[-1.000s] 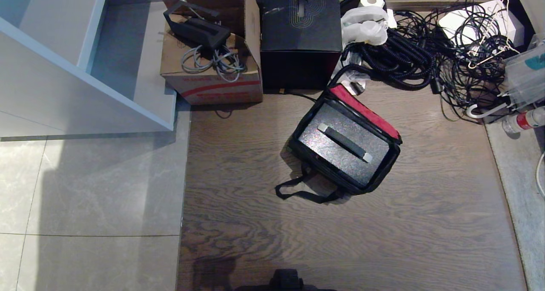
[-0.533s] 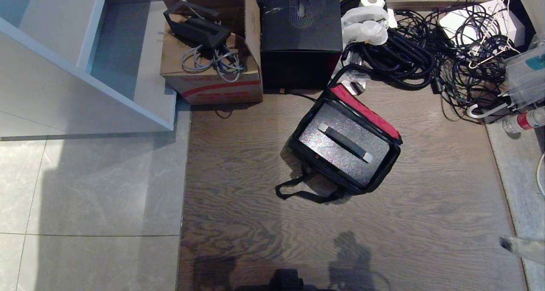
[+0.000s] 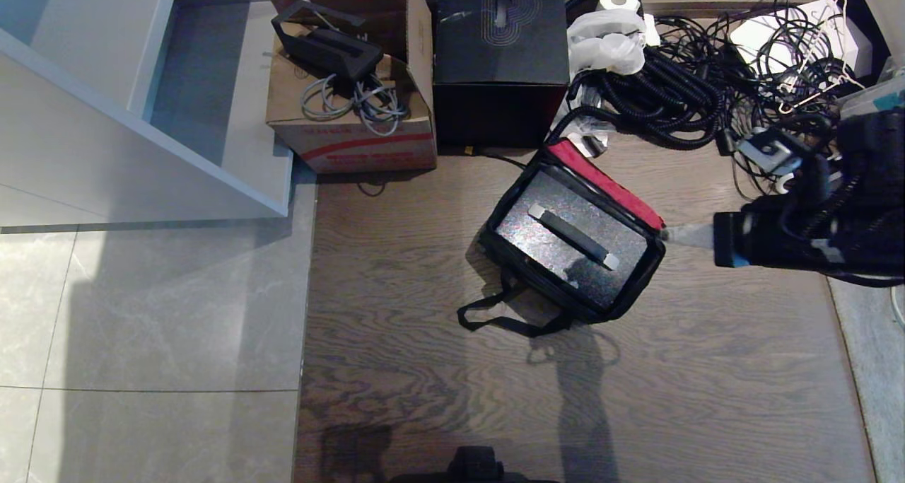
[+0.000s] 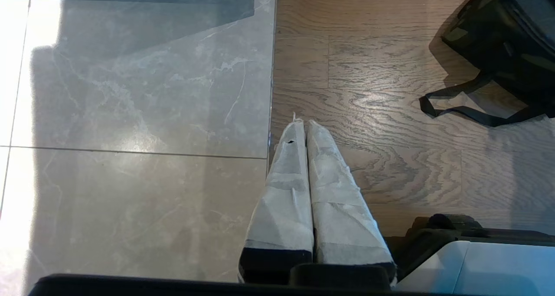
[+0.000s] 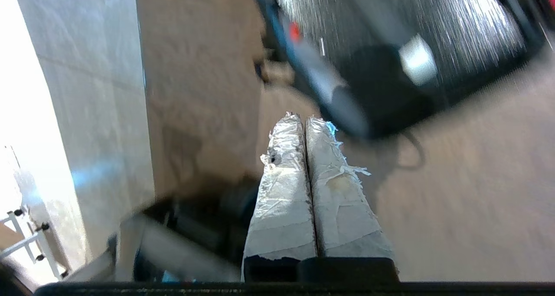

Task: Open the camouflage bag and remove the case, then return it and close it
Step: Grip the handle

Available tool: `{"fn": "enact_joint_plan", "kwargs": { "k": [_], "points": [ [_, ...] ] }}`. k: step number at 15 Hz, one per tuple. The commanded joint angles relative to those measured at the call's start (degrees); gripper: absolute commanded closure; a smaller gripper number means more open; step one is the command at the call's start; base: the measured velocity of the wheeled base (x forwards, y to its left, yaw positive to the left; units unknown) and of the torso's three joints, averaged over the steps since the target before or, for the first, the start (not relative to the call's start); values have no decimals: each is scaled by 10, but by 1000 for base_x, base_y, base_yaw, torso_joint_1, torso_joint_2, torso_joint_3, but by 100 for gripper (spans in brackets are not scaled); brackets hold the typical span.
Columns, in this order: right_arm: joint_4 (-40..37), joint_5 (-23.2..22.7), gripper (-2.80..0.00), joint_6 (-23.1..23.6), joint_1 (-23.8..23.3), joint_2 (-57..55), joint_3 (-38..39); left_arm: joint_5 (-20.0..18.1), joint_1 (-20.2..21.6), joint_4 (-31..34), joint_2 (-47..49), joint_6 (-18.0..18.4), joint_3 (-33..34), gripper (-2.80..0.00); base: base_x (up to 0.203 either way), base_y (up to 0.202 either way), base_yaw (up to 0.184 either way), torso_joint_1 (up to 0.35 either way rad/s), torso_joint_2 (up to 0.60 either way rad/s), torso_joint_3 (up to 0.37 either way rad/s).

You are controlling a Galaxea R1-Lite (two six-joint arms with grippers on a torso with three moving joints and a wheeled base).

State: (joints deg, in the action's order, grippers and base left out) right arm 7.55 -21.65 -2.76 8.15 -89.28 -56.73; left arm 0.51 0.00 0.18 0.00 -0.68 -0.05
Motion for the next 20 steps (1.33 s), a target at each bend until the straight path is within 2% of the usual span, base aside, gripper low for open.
{"fn": "enact_joint_plan", "kwargs": {
  "k": [1,5,8,9,10,11,12,13,19,20],
  "points": [
    [33,-1,0,-1,19,-112,-49,0,0,0,0,0,0,0,0,0,0,0,0,0],
    [109,18,0,0,46,-197,-86,0,0,0,0,0,0,0,0,0,0,0,0,0],
    [132,65,0,29,64,-240,-110,0,0,0,0,0,0,0,0,0,0,0,0,0],
    [131,119,0,82,70,-261,-115,0,0,0,0,0,0,0,0,0,0,0,0,0],
    [131,138,0,100,75,-269,-119,0,0,0,0,0,0,0,0,0,0,0,0,0],
    [131,174,0,119,81,-276,-121,0,0,0,0,0,0,0,0,0,0,0,0,0],
    [133,237,0,138,89,-285,-124,0,0,0,0,0,0,0,0,0,0,0,0,0],
    [134,260,0,152,96,-292,-126,0,0,0,0,0,0,0,0,0,0,0,0,0],
    [179,262,0,157,111,-294,-117,0,0,0,0,0,0,0,0,0,0,0,0,0],
    [177,263,-280,157,111,-295,-117,0,0,0,0,0,0,0,0,0,0,0,0,0]
  ]
}}
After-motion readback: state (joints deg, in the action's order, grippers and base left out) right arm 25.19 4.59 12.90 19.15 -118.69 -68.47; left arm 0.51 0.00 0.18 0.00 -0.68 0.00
